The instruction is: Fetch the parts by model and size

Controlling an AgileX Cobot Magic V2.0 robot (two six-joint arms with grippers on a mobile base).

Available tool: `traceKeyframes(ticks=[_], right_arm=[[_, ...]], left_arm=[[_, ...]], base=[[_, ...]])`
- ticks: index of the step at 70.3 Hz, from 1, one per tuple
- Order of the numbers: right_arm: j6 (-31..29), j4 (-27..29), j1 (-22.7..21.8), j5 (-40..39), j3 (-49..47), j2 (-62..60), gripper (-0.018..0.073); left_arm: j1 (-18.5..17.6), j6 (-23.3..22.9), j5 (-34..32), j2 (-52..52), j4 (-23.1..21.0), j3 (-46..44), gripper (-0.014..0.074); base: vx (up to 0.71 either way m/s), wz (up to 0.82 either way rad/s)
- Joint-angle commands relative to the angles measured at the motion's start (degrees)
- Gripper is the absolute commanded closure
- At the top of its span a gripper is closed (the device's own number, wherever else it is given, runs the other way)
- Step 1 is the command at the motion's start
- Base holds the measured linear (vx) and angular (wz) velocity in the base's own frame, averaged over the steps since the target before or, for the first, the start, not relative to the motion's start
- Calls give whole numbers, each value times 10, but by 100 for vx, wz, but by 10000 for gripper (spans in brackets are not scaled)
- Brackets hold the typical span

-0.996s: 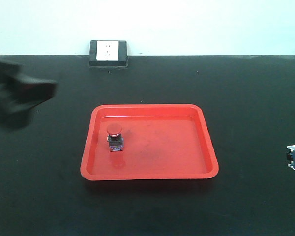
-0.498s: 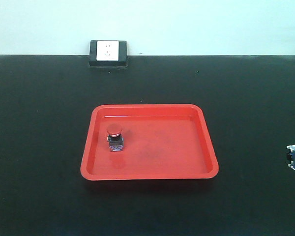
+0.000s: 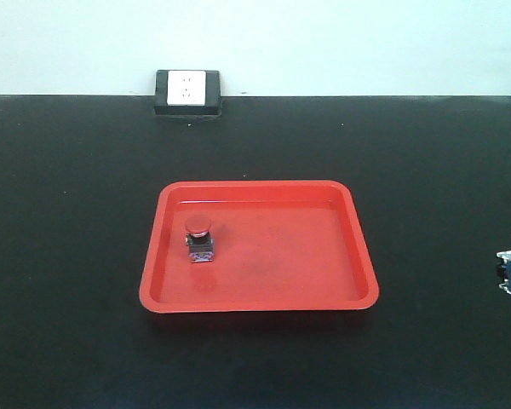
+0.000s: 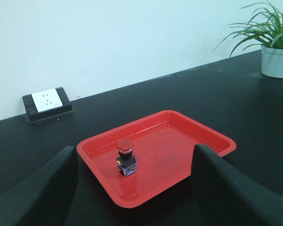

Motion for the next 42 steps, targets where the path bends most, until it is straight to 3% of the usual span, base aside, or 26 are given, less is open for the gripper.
traceKeyframes(ticks=[1,12,42], right_arm=[[-1,-1,-2,-58,-15,9,564],[-3,25,-2,-47,-41,45,564],[-3,44,-2,57,-301,457,564]], left_arm=[[-5,1,-48,8,-6,-13,101],[-5,1,-48,8,-5,-13,101],[-5,1,-48,8,-5,-13,101]], base=[[0,0],[0,0],[0,0]])
